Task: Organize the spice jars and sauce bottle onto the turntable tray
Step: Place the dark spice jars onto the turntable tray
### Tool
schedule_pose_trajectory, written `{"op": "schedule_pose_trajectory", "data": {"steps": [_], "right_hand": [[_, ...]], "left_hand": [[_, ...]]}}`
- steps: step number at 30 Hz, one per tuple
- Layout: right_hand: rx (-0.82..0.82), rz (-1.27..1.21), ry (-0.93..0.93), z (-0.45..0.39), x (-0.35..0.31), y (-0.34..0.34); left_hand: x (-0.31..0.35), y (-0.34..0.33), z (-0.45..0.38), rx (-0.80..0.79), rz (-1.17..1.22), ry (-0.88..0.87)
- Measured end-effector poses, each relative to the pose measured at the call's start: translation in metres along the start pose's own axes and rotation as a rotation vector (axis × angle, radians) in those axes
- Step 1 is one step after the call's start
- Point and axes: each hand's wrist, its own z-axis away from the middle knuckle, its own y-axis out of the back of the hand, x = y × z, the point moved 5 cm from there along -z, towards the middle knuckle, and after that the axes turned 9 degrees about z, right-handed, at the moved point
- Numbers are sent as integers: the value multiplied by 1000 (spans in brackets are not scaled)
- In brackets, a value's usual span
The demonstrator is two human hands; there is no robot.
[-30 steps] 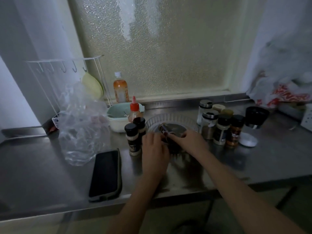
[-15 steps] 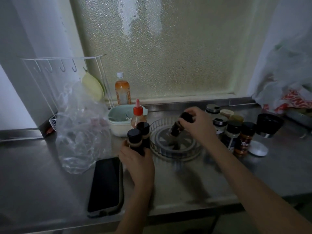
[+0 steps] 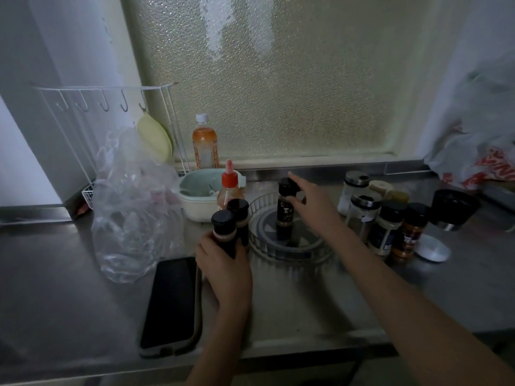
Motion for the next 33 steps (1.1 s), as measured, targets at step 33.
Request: {"op": "schedule_pose_trajectory", "data": {"steps": [33], "right_hand": [[626, 159, -278, 101, 39, 105]], "left_hand": [[-5, -14, 9, -188, 202, -29]]}}
